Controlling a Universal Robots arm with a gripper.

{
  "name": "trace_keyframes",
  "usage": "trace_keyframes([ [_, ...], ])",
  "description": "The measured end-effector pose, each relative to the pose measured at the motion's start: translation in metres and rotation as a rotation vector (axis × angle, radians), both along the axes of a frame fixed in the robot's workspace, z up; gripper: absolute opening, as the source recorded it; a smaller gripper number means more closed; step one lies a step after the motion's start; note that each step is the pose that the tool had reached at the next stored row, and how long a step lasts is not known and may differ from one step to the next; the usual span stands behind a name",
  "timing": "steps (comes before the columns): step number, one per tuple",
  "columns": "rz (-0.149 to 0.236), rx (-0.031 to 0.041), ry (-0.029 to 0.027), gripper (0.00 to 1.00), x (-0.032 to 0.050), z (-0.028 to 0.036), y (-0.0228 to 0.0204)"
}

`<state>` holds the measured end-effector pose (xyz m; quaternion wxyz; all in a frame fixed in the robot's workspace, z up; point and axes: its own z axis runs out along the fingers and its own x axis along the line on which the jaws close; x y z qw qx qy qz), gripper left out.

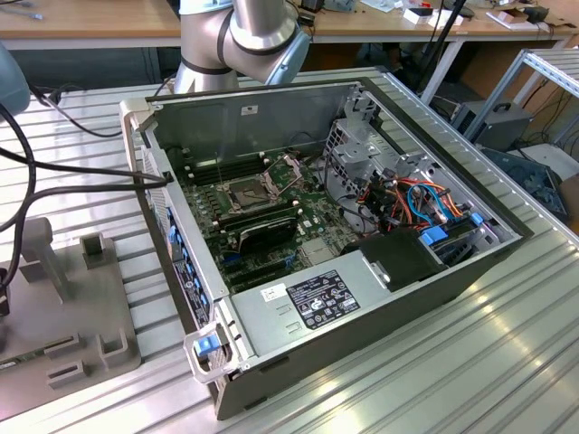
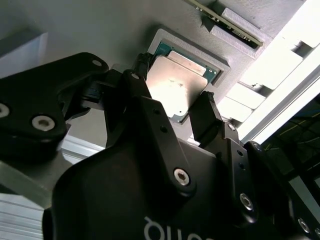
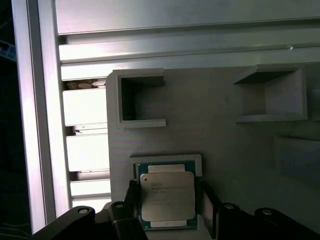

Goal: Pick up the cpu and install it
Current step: 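Pick up the cpu and move it towards the insertion slot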

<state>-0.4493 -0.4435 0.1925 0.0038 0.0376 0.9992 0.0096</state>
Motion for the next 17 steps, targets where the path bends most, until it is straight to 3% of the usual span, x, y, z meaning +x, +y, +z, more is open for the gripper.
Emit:
trace_keyframes([
  [9, 0.000, 0.0002, -0.0003, 0.60, 0.0000, -0.0007, 0.0036],
  [17, 0.000, 0.0001, -0.0002, 0.60, 0.0000, -0.0007, 0.0038],
])
